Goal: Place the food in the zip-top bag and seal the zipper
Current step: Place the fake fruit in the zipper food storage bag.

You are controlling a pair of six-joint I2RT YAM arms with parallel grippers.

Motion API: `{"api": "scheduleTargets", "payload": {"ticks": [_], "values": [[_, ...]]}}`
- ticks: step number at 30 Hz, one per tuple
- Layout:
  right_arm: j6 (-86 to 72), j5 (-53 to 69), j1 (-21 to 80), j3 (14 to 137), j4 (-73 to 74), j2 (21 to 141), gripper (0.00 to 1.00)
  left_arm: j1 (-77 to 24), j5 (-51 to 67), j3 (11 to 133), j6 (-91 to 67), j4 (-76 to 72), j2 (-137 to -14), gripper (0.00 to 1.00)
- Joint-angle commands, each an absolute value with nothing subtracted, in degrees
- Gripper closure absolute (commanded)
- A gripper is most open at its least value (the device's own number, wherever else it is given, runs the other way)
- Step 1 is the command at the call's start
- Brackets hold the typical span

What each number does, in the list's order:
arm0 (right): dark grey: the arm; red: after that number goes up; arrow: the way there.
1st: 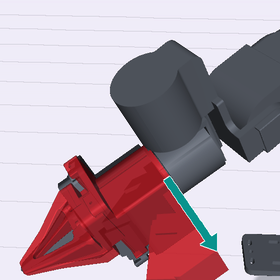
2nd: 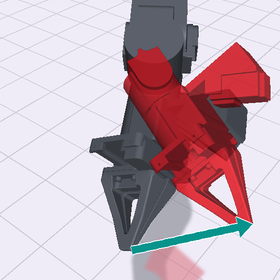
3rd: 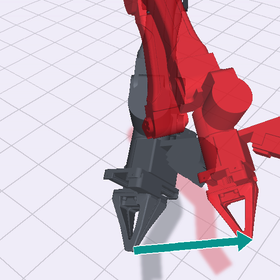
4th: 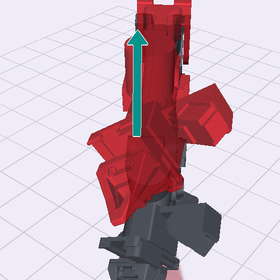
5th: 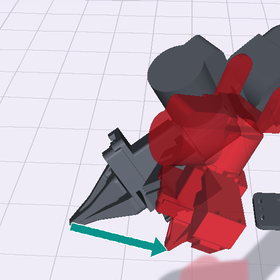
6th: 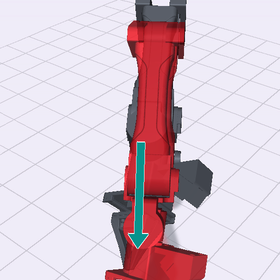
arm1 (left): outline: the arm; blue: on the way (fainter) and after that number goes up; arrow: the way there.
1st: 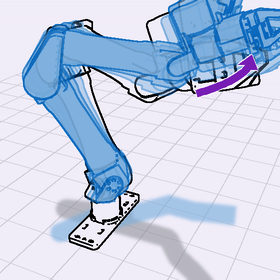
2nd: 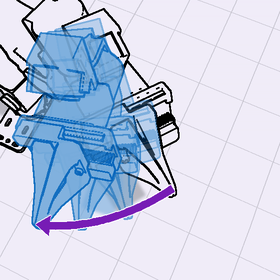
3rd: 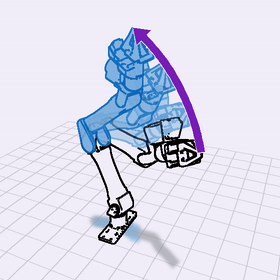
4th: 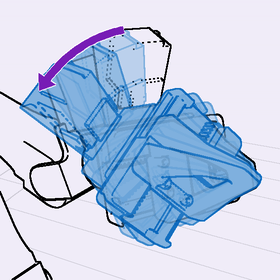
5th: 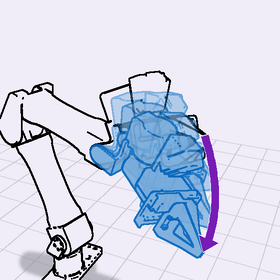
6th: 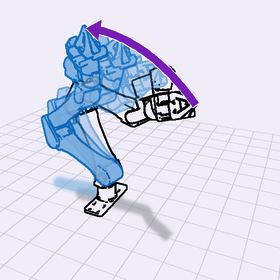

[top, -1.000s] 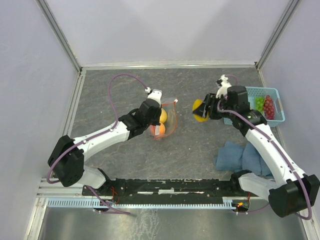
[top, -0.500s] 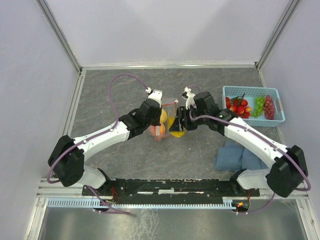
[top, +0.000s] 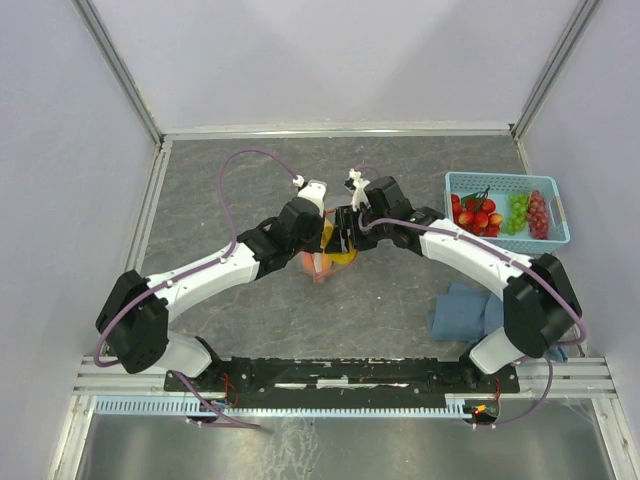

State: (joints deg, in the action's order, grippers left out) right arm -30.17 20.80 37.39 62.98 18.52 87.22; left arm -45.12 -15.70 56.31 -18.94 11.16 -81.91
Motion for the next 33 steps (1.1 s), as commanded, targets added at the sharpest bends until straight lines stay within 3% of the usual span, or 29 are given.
{"api": "scheduleTargets", "payload": {"ticks": [1,19,33], "values": [[-27.71,16.09,37.44,66.80,12.24,90.04,0.53,-45.46,-13.90,56.66,-17.14,10.08,-79.64,0.97],[-28.92,7.48,37.40,65.53,1.10,95.94,0.19,-45.54,-11.93,55.82,-20.59,10.23,-79.65,0.97],[-25.96,6.25,37.40,60.03,15.90,81.70,0.20,-45.54,-13.71,57.10,-22.30,11.80,-80.68,0.97]]}}
